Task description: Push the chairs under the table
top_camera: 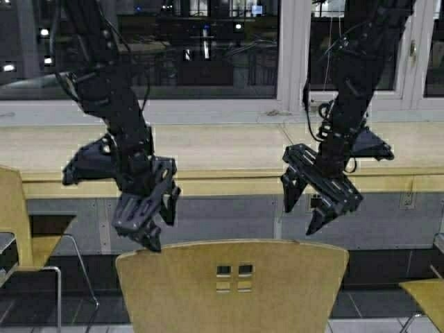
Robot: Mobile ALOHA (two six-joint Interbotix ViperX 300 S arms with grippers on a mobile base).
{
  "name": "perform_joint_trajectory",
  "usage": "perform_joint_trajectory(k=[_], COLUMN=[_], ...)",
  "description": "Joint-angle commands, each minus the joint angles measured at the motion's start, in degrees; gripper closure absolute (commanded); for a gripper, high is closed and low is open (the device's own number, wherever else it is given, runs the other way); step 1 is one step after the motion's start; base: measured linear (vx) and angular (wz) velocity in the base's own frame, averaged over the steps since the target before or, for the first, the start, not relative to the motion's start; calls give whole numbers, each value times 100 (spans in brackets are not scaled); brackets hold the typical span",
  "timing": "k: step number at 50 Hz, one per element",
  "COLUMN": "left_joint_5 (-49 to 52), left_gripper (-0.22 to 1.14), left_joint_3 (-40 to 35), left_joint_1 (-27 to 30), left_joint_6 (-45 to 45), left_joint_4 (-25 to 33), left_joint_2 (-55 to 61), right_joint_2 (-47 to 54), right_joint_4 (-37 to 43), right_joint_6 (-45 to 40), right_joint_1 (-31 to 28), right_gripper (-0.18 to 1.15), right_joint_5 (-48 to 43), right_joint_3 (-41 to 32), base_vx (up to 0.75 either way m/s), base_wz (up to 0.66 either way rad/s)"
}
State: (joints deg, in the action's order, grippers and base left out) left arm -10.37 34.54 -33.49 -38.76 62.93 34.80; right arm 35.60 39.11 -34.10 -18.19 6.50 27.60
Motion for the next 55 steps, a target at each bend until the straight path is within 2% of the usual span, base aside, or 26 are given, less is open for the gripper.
perform_joint_trajectory(k=[1, 11, 30, 38, 43, 49, 55], left_joint_5=[-18, -18, 9, 26, 26, 44, 44], left_gripper=[-1, -1, -1, 0, 5, 27, 55], left_joint_3=[-202, -554, -1318, -1573, -1688, -1775, -1784], left_joint_1=[-9, 97, 396, 413, 413, 422, 431], left_joint_6=[-62, -79, -79, -70, -70, -70, -70], left_joint_4=[0, 0, 0, 0, 0, -9, -9], left_joint_2=[88, 483, 1354, 1573, 1670, 1740, 1749], right_joint_2=[53, 589, 1837, 2030, 2065, 2074, 2127], right_joint_4=[79, 176, 246, 246, 246, 246, 246], right_joint_6=[0, 0, 53, 114, 123, 141, 149], right_joint_1=[-9, -9, -9, -9, -9, -9, -9], right_gripper=[4, 4, 4, 4, 6, 20, 54], right_joint_5=[53, 44, 114, 123, 88, 53, 44], right_joint_3=[-141, -448, -1485, -1635, -1644, -1644, -1670], base_vx=[0, 0, 0, 0, 0, 1, 2], base_wz=[0, 0, 0, 0, 0, 0, 1])
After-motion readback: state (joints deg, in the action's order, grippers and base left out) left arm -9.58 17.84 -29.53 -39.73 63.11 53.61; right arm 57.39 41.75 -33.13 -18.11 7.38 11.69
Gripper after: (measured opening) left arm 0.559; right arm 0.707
